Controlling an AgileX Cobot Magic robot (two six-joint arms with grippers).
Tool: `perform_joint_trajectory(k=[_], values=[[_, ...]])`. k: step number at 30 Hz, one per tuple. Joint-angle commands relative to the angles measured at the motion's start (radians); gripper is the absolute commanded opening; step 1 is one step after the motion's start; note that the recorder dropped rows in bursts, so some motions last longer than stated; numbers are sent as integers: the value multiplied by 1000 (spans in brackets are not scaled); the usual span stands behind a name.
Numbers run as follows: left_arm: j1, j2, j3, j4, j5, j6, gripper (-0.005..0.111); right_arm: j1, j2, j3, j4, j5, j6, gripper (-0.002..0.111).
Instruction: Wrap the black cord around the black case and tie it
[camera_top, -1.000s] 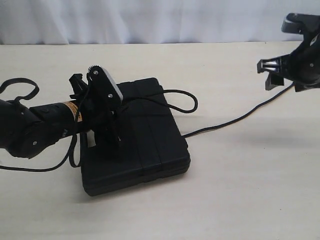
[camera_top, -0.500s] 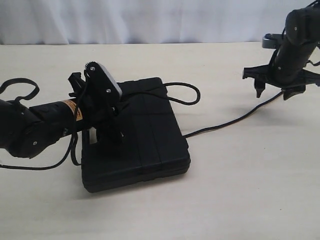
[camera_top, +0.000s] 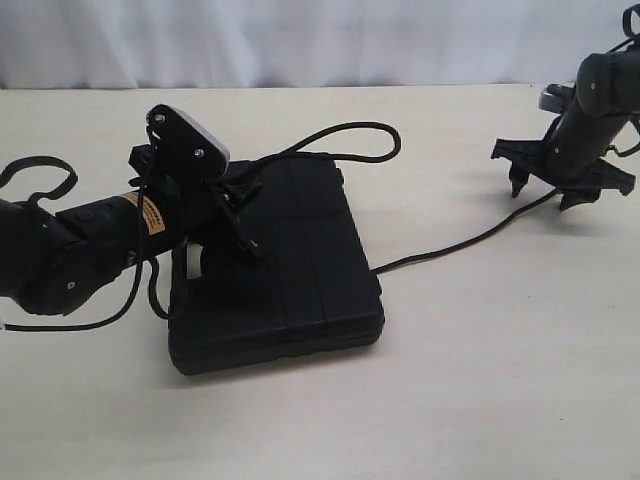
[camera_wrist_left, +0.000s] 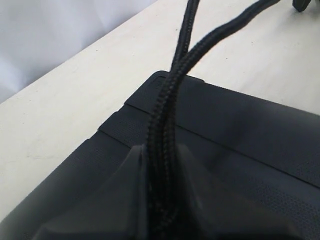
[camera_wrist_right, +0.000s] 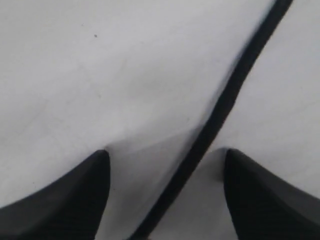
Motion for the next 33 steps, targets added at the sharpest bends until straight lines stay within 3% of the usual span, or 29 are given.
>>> perform_joint_trajectory(k=[1, 6, 11, 16, 20, 23, 27, 28, 30, 33], values=[[0, -3, -4, -7, -51, -24, 0, -2, 26, -3, 15, -56, 7, 57], [0, -3, -4, -10, -57, -67, 0, -2, 12, -3, 61, -82, -54, 5], [0, -3, -4, -75, -57, -90, 0, -2, -65, 19, 93, -89, -205, 4], [0, -3, -4, -89, -55, -100, 0, -2, -218, 200, 165, -250, -421, 4], [0, -3, -4, -89, -53, -141, 0, 9, -359, 406, 460, -458, -799, 4], [11, -3, -4, -20, -64, -222, 0, 79, -469, 588, 725, -616, -1221, 4], [93, -3, -4, 177, -87, -425, 0, 175, -510, 678, 823, -713, -1300, 4], [152, -3, -4, 346, -120, -570, 0, 236, -512, 702, 817, -742, -1306, 4], [220, -3, -4, 486, -165, -721, 0, 295, -512, 717, 816, -773, -1308, 4], [304, -3, -4, 573, -162, -824, 0, 364, -516, 733, 818, -797, -1288, 4]])
